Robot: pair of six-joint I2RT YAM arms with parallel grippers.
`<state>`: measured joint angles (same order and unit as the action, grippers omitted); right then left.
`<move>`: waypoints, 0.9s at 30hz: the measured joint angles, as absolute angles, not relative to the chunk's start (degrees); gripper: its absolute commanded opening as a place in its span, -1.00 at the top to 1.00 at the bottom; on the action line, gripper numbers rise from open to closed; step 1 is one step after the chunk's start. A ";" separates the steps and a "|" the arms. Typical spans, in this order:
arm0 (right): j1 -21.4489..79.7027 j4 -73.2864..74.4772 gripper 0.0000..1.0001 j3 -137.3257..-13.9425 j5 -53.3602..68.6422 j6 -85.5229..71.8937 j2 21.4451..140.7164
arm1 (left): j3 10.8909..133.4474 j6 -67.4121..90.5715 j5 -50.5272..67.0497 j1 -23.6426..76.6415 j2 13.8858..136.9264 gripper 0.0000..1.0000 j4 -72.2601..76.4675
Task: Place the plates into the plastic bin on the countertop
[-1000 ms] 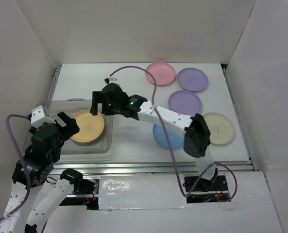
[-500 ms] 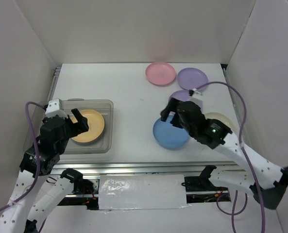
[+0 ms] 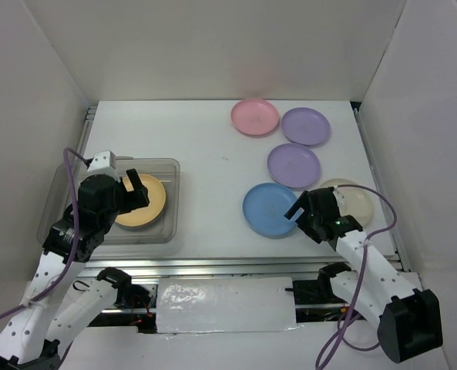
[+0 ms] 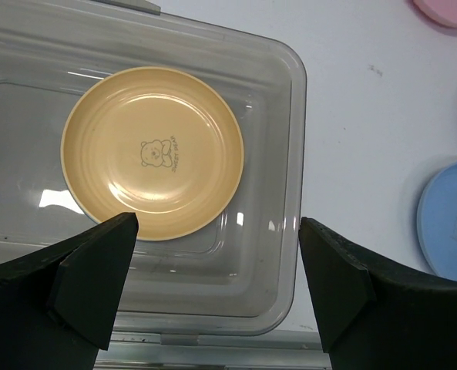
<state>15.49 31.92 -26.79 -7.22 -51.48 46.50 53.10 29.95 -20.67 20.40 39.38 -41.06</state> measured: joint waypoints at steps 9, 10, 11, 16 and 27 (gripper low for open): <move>15.42 24.45 -0.34 -24.84 -6.04 -52.90 57.01 | 53.10 29.98 -20.75 20.40 38.11 -0.99 -41.08; 15.51 23.90 -0.30 -24.82 -6.11 -53.08 58.24 | 53.10 30.00 -20.80 20.40 38.17 -0.99 -41.10; 15.64 23.35 -0.27 -24.80 -6.24 -53.17 59.16 | 53.10 30.00 -20.86 20.40 38.20 -0.98 -41.10; 16.32 21.10 0.44 -24.75 -6.52 -53.25 62.13 | 53.10 30.06 -21.45 20.40 38.54 -0.99 -41.17; 32.18 25.69 1.00 -32.45 -10.46 -55.83 62.50 | 53.10 30.48 -23.64 20.40 37.23 -0.99 -42.17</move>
